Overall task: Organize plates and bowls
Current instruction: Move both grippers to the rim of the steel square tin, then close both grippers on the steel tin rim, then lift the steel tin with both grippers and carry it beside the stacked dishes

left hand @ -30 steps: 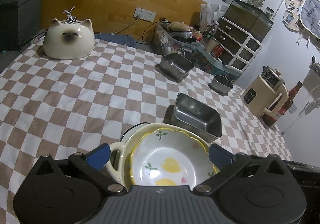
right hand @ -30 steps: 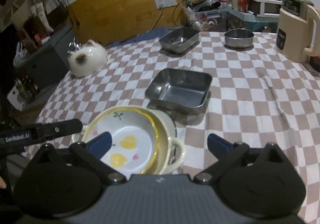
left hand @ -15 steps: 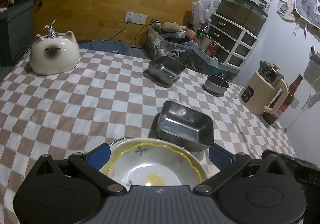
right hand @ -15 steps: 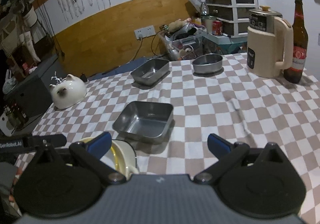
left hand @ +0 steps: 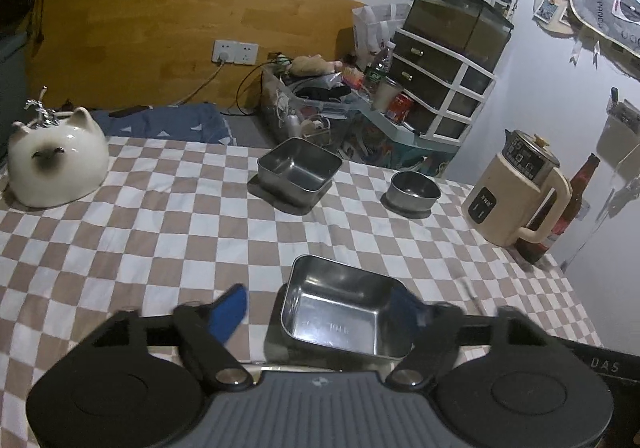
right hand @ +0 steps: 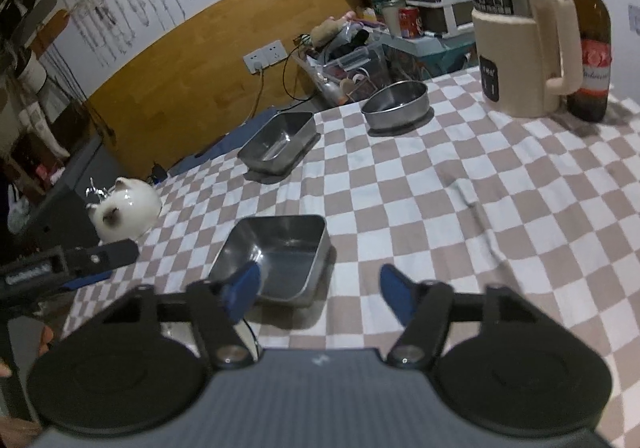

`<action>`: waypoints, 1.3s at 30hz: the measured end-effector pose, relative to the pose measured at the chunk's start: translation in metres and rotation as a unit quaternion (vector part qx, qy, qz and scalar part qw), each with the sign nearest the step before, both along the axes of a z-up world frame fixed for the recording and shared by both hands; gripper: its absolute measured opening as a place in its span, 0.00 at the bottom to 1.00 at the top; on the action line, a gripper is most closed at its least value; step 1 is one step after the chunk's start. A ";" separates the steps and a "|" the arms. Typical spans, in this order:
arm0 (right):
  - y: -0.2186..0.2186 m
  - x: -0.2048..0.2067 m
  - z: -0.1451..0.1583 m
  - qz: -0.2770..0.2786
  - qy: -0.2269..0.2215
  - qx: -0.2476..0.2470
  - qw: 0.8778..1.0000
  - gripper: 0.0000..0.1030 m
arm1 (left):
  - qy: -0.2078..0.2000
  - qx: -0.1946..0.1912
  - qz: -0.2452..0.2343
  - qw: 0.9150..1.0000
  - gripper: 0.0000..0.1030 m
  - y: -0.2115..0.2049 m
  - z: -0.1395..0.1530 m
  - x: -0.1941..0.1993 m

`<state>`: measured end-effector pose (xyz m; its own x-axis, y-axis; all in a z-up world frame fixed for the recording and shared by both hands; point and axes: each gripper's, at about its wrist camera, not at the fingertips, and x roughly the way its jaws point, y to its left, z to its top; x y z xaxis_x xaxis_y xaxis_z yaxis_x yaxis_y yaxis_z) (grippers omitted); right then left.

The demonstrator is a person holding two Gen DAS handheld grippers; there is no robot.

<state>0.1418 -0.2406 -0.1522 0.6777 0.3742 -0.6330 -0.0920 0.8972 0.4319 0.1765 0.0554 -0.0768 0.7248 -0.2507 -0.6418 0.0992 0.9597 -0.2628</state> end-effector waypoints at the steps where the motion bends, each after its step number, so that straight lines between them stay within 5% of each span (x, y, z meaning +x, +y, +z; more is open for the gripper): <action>1: 0.001 0.003 -0.001 0.000 0.004 0.004 1.000 0.59 | 0.005 -0.003 0.000 1.000 0.61 0.000 -0.002 0.005; 7: 0.008 0.023 -0.012 0.005 0.031 0.021 0.999 0.47 | 0.034 -0.012 -0.005 0.999 0.48 0.002 -0.023 0.028; 27: 0.038 0.087 -0.055 0.013 0.104 0.023 0.994 0.35 | 0.117 -0.048 -0.010 0.992 0.25 0.012 -0.085 0.096; 32: 0.043 0.099 -0.059 0.021 0.105 0.019 0.994 0.30 | 0.125 -0.055 -0.009 0.991 0.11 0.010 -0.090 0.102; 39: 0.048 0.105 -0.053 0.045 0.076 -0.027 0.996 0.14 | 0.113 -0.021 -0.019 0.993 0.11 -0.002 -0.079 0.089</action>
